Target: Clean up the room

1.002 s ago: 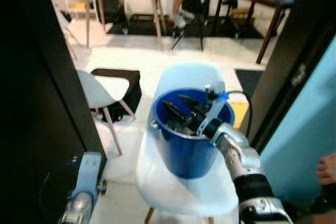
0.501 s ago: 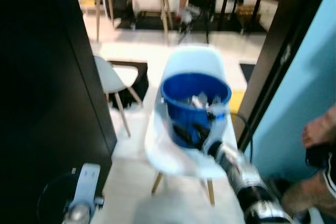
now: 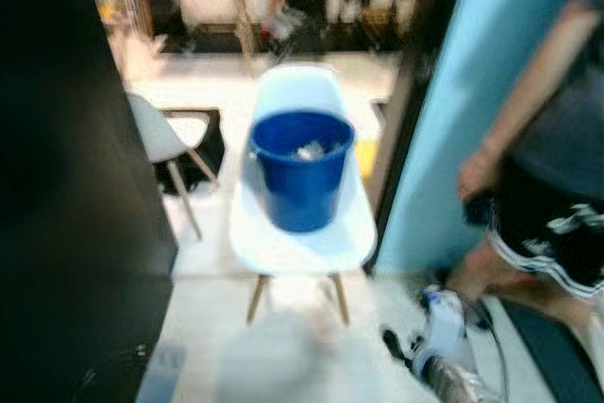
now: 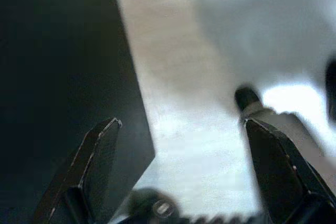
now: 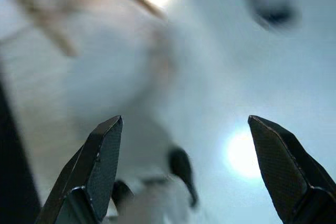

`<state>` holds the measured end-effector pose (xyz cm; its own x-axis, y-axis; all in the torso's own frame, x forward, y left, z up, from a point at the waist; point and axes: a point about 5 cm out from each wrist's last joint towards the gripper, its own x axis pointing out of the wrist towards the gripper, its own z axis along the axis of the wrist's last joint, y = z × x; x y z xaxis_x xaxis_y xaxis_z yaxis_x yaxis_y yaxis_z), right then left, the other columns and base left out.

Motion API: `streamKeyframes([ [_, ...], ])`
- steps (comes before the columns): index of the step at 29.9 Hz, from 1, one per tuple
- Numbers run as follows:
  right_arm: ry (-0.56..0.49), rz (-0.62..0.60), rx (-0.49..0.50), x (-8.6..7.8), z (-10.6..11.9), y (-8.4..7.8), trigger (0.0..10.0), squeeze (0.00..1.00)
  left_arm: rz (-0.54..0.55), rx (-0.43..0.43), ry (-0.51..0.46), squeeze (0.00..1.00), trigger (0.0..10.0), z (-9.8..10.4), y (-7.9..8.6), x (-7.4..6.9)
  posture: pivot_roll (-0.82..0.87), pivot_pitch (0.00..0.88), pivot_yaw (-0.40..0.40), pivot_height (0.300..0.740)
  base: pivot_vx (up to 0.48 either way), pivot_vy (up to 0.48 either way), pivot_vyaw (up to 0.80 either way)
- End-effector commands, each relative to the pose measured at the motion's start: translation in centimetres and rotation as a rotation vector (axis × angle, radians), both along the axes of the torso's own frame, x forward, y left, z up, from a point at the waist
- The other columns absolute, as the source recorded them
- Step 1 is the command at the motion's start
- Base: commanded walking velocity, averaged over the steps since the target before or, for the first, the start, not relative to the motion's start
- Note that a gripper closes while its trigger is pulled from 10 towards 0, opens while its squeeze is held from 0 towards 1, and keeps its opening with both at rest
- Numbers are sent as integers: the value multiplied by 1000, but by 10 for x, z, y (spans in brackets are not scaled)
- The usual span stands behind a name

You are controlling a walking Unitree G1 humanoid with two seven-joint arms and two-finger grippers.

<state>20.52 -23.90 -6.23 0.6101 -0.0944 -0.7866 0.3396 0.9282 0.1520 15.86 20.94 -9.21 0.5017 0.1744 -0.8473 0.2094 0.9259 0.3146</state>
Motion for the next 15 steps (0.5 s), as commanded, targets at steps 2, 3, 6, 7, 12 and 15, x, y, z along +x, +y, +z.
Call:
streamKeyframes([
  [2,128,12,-5,-26,-17,10,10000,0,-196,52,72,0,10000,-5,-5,-11,-28,0,-15,740,0,0,-781],
  [3,184,27,-21,-39,-23,11,10000,0,-212,52,87,0,10000,-7,-5,-16,-20,0,-22,740,0,0,-775],
  [6,257,79,-47,-57,-31,14,10000,0,-194,43,102,0,10000,-9,-3,-25,-3,0,-34,740,0,0,-773],
  [7,278,108,-55,-61,-34,16,10000,0,-185,41,110,0,10000,-10,-1,-29,-3,0,-34,740,0,0,-769],
  [12,328,211,-81,-68,-37,22,10000,0,-202,57,154,0,10000,-14,3,-43,6,0,-47,740,0,0,-769],
  [15,339,286,-105,-67,-37,21,10000,0,-241,65,168,0,10000,-15,1,-46,5,0,-50,740,0,0,-769],
])
